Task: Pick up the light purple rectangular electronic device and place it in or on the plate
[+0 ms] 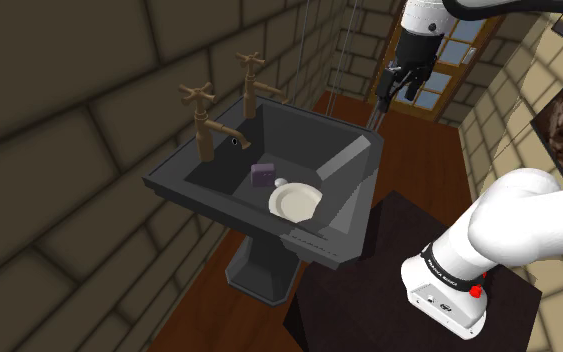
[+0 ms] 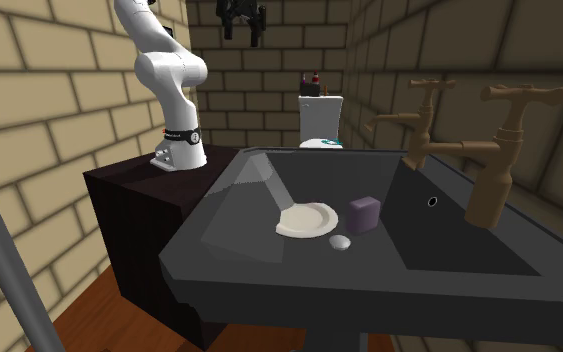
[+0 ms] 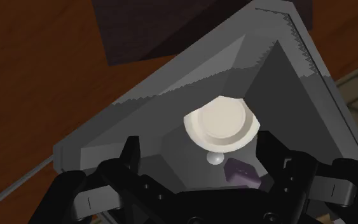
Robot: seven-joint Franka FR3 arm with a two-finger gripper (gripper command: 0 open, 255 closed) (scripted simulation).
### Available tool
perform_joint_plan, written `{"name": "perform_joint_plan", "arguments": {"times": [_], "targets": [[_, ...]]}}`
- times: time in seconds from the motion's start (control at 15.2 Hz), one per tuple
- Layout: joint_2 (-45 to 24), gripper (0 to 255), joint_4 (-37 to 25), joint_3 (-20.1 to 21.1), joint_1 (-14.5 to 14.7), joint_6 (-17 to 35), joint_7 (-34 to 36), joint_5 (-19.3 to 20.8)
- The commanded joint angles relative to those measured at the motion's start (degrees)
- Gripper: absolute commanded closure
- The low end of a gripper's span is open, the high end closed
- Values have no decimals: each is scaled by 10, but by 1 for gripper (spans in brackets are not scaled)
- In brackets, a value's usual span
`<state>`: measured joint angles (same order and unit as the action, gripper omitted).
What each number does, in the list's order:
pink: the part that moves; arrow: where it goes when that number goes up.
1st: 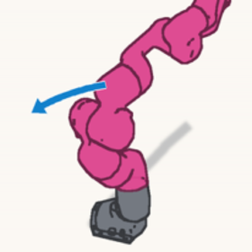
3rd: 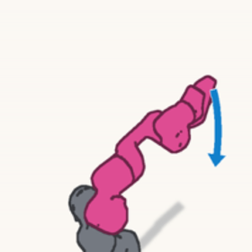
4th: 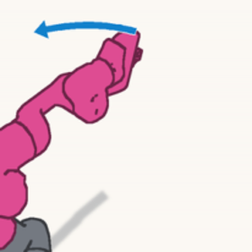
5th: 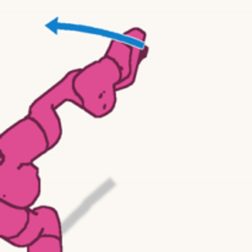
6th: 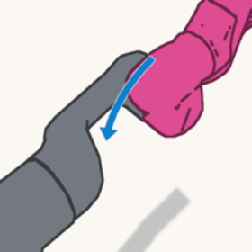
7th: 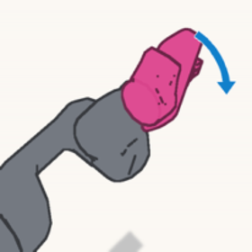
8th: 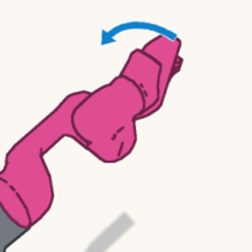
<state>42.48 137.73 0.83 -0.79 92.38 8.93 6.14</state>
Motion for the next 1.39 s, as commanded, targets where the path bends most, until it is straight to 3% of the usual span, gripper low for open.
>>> {"name": "perform_joint_plan", "arguments": {"times": [0.0,0.66,1.32], "targets": [[0,0,0,0,0,0,0,0],[-165,0,24,-60,27,200,-142,19],[-379,0,-34,-90,56,362,-294,-9]]}}
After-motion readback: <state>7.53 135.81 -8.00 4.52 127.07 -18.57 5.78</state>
